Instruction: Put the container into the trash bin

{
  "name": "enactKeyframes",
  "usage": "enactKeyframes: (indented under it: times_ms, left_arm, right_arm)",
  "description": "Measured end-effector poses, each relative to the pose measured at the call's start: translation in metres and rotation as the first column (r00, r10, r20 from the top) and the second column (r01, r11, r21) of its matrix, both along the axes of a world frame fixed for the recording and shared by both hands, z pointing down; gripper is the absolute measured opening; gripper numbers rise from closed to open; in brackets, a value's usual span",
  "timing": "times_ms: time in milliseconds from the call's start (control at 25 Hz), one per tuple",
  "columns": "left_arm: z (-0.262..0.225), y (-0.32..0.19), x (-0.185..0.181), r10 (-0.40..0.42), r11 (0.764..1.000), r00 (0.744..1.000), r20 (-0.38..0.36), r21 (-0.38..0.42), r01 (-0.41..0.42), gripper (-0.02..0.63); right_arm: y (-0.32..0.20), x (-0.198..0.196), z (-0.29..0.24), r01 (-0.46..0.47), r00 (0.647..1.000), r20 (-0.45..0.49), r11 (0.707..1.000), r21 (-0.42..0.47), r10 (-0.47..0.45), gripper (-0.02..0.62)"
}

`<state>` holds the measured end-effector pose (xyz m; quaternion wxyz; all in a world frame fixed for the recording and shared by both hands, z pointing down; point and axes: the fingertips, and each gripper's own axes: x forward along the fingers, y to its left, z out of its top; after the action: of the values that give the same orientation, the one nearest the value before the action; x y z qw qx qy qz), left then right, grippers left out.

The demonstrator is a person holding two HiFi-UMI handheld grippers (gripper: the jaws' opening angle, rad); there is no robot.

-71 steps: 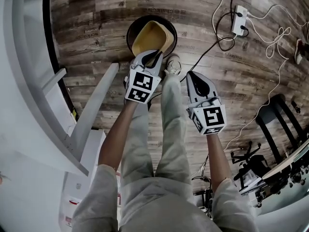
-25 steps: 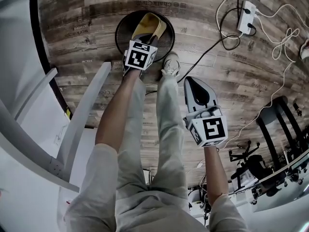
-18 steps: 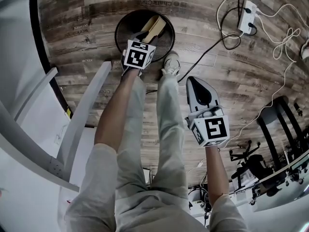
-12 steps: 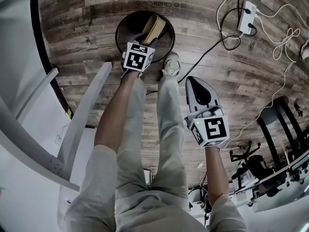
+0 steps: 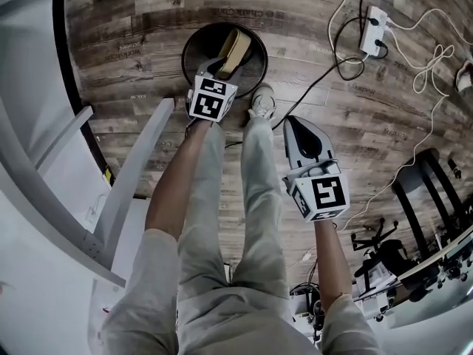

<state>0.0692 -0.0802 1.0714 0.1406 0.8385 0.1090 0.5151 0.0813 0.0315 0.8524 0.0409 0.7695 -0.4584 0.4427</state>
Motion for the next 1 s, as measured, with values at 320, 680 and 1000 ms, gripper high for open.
enactKeyframes:
  times_ms: [320,680,1000]
  left_arm:
    - [-0.055,-0.013,0.008,-0.038,0.999,0.995,-0.097,-0.006,0.038,0.157]
    - [-0.124,-0.033,0.012,-0.083,0.997,0.979,-0.186,-0.013,0.082,0.119]
    - [-0.173,-0.034,0.007,-0.088,0.996,0.968,-0.234,0.000,0.090,0.063]
  right_arm:
    - [-0.005,0.008,-0.007,0.018,1.000,-0.019,1.000,-0.014,-0.018,0.014]
    - [-0.028,0.014,-0.013,0.021,0.999,-0.034,1.000,0.001,-0.020,0.014]
    - [-0.047,0.015,-0.018,0.029,0.999,-0.041,0.999,0.018,-0.028,0.014]
